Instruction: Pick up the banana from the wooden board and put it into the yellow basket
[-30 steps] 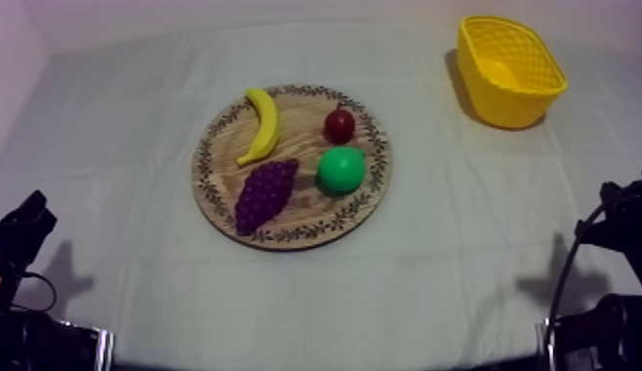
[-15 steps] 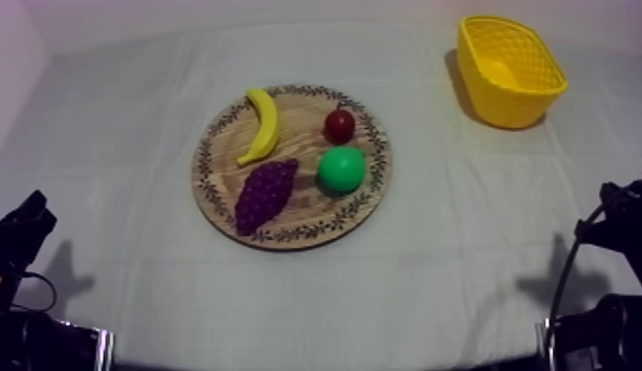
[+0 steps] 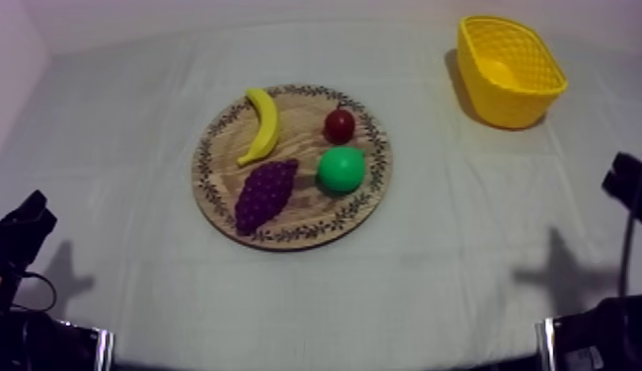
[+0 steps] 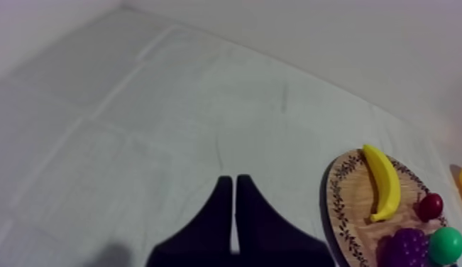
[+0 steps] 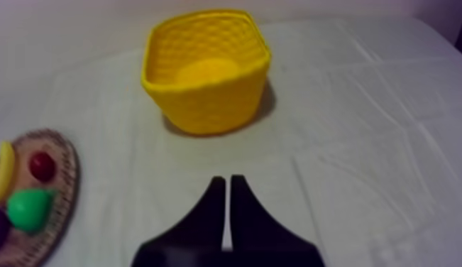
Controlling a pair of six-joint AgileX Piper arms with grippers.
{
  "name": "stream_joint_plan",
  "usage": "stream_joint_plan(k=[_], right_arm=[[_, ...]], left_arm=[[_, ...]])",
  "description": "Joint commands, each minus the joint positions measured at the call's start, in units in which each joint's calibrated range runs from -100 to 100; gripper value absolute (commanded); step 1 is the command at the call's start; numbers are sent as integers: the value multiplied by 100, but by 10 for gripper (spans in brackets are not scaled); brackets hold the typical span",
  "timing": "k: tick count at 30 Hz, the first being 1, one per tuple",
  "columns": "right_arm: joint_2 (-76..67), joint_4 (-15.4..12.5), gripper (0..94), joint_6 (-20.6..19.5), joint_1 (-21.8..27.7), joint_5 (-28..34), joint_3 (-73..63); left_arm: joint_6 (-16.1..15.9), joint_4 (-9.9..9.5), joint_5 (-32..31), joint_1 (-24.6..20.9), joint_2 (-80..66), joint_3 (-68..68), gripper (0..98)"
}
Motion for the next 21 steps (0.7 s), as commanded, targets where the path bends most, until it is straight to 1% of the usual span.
stream_joint_plan(k=[1,3,4,8,10,14,16,18,19,21], right_arm=[[1032,37,4,-402,-322,-64,-1173],[1640,166,5,-665,-642,-85,-1776],[1941,290,5,-842,-835,-78,-2079],[3064,966,5,-1650,-1684,95,-3251],[3554,1203,5,-1902,-2092,235,-3766],[4440,1571,5,-2378,-2784,401,-4556],[4850,1675,5,-2558,-3034,453,-4904],[5238,1687,5,-2683,-3194,453,-5252],[5420,1655,5,-2713,-3244,430,-5427],[5759,1504,5,-2677,-3301,390,-5800]], left_arm=[[-1,-3,0,-2,-5,-1,1],[-3,-3,0,-2,-5,-1,1],[-1,-3,0,-2,-5,-1,1],[0,-3,0,-2,-5,-1,1],[1,-3,0,-2,-5,-1,1],[0,-3,0,-2,-5,-1,1],[0,-3,0,-2,-5,-1,1],[1,-3,0,-2,-5,-1,1],[1,-3,0,-2,-5,-1,1],[1,-3,0,-2,-5,-1,1]])
